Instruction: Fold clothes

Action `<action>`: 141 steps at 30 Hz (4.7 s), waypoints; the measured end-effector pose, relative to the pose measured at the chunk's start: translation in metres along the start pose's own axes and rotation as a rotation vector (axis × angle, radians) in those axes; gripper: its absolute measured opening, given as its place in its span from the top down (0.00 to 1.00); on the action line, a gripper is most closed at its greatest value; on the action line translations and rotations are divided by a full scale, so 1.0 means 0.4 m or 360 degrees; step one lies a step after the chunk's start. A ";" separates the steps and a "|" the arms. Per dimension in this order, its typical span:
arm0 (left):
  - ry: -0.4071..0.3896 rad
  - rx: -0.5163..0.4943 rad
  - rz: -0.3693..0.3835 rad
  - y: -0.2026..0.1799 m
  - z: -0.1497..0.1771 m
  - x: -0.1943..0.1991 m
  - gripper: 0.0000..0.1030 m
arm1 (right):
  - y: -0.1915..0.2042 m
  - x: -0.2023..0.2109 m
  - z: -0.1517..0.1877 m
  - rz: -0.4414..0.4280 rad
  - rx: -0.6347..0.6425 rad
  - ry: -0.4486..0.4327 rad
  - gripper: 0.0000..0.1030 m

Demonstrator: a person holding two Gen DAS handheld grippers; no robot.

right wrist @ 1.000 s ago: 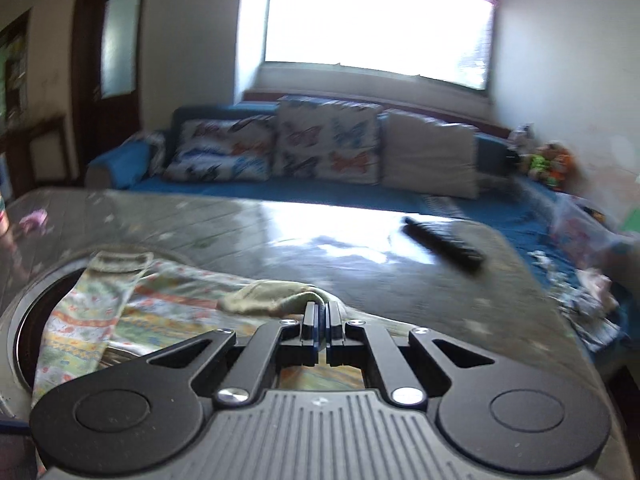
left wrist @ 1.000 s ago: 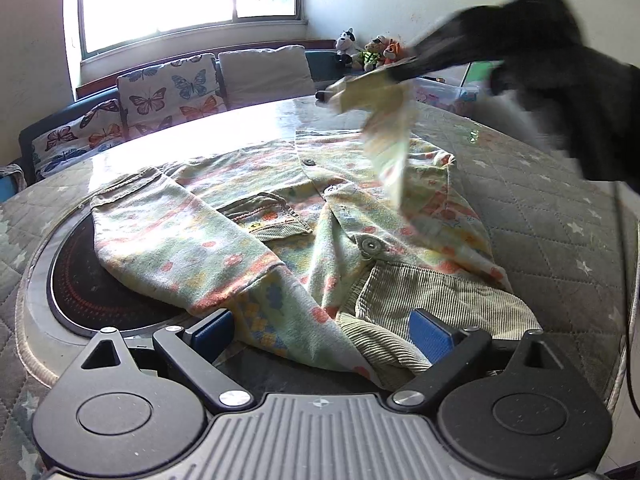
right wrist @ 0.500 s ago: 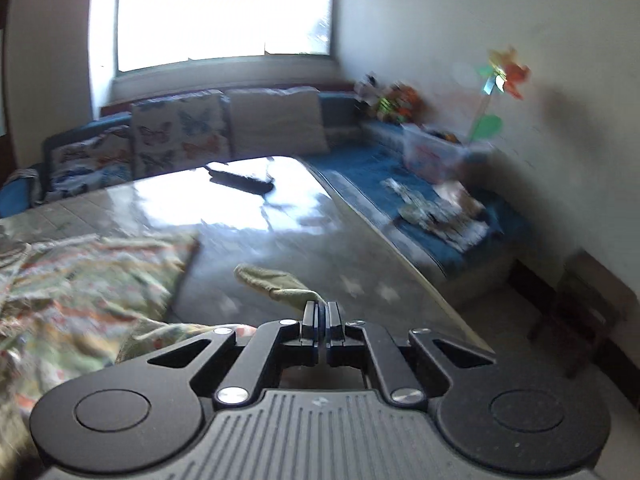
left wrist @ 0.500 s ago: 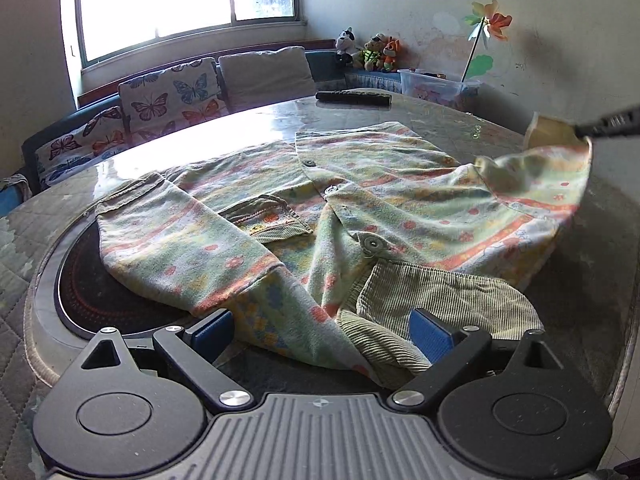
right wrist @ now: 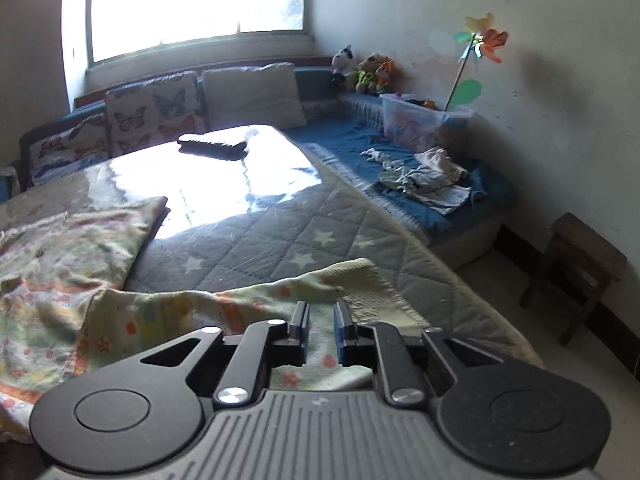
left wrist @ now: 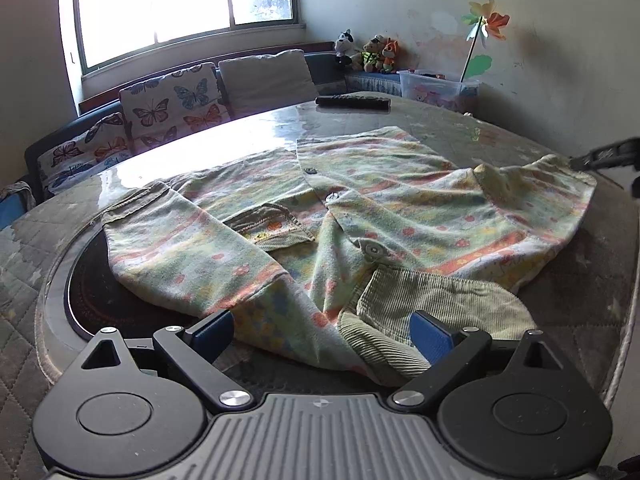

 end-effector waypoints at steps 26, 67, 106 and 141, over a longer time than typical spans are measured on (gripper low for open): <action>0.0223 0.0394 -0.0467 0.388 -0.224 -0.363 0.19 | 0.024 -0.124 -0.024 -0.0011 -0.0039 0.0002 0.47; 0.0034 0.0674 -0.0451 0.444 -0.139 -0.105 0.82 | 0.100 -0.079 -0.001 -0.0142 0.0020 0.0032 0.38; -0.0161 0.0930 -0.0769 0.602 -0.076 0.082 0.97 | 0.245 0.054 -0.011 -0.0484 0.0131 -0.0034 0.32; -0.0029 0.1237 -0.1180 0.643 0.365 0.368 0.97 | 0.314 0.091 0.112 -0.0504 0.0213 0.0125 0.32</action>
Point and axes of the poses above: each gripper's, at about its wrist camera, not at the fingertips, and x roughly against the way its jaws point, y to its left, z to its underside, the point moved 9 cm from there along -x, roughly the way its jaws point, and after that the axes turned 5 degrees about -x, right-handed, at the moved point
